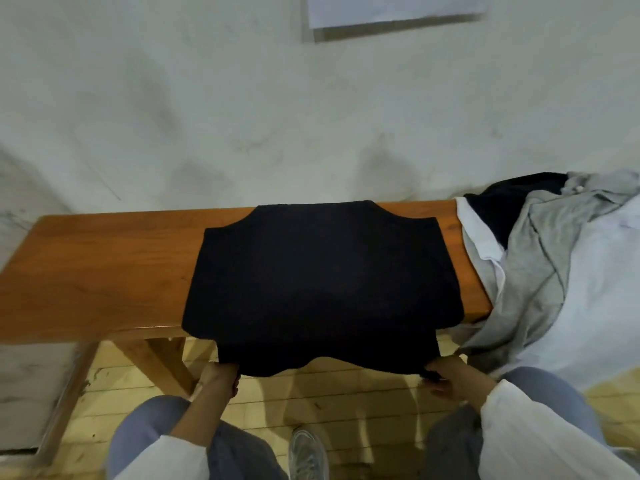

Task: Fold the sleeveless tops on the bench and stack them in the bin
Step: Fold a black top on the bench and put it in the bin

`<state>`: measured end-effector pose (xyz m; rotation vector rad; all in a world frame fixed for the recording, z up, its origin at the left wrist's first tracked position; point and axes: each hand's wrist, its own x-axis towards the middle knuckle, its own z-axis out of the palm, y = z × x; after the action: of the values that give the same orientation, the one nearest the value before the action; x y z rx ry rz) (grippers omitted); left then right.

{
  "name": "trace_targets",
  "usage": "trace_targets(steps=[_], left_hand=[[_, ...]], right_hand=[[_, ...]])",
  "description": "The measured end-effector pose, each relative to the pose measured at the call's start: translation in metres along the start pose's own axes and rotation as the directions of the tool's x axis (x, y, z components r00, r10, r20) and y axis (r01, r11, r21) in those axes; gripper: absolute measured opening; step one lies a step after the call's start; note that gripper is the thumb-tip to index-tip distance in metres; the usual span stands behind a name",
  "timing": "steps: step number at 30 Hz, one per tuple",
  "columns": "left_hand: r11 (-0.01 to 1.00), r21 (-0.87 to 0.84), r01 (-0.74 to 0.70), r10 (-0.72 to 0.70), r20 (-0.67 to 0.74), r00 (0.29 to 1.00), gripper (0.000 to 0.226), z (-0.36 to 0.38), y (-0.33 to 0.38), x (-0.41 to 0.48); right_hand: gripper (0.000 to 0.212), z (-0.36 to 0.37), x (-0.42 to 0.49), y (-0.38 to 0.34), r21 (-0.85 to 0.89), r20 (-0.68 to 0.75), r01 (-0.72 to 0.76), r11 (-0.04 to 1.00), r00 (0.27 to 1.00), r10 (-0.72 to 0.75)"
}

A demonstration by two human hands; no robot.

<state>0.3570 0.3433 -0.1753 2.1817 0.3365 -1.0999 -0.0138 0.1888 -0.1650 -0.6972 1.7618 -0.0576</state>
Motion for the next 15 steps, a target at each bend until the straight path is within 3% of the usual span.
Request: trace_targets(steps=[1,2,4,5,7,10,12,15], left_hand=[[1.0,-0.031,0.004,-0.004,-0.008,1.0,0.013,-0.002,-0.003,-0.003],[0.999,-0.025,-0.037,0.036,-0.027,0.999,0.022,-0.004,-0.005,-0.001],[0.981,0.077,-0.177,0.183,-0.076,0.98,0.048,-0.009,-0.003,-0.029],[0.963,0.094,-0.254,0.262,-0.084,0.962,0.05,-0.016,-0.002,-0.049],[0.901,0.134,-0.412,0.425,-0.091,0.901,0.037,-0.028,0.004,-0.088],[0.783,0.108,-0.612,0.615,0.012,0.789,0.027,-0.05,0.022,-0.112],[0.767,0.021,-0.641,0.636,0.113,0.764,0.014,-0.069,0.039,-0.117],[0.788,-0.171,-0.592,0.616,0.232,0.753,0.013,-0.1,0.066,-0.134]], right_hand=[[0.012,-0.002,-0.008,-0.003,-0.003,-0.031,0.017,1.0,0.999,-0.017],[0.019,-0.005,-0.015,-0.003,-0.017,-0.055,0.054,0.998,0.997,-0.055],[0.029,-0.011,-0.028,-0.003,0.024,-0.009,0.1,0.995,0.995,-0.099],[0.029,-0.014,-0.04,-0.003,0.086,0.028,0.116,0.989,0.992,-0.119],[0.027,-0.019,-0.061,-0.001,0.247,0.044,0.156,0.956,0.984,-0.172],[0.036,-0.024,-0.095,-0.007,0.315,-0.051,0.412,0.855,0.907,-0.418],[0.024,-0.028,-0.116,-0.015,0.341,-0.067,0.529,0.777,0.838,-0.541],[0.01,-0.036,-0.139,-0.036,0.414,-0.105,0.607,0.678,0.772,-0.627]])
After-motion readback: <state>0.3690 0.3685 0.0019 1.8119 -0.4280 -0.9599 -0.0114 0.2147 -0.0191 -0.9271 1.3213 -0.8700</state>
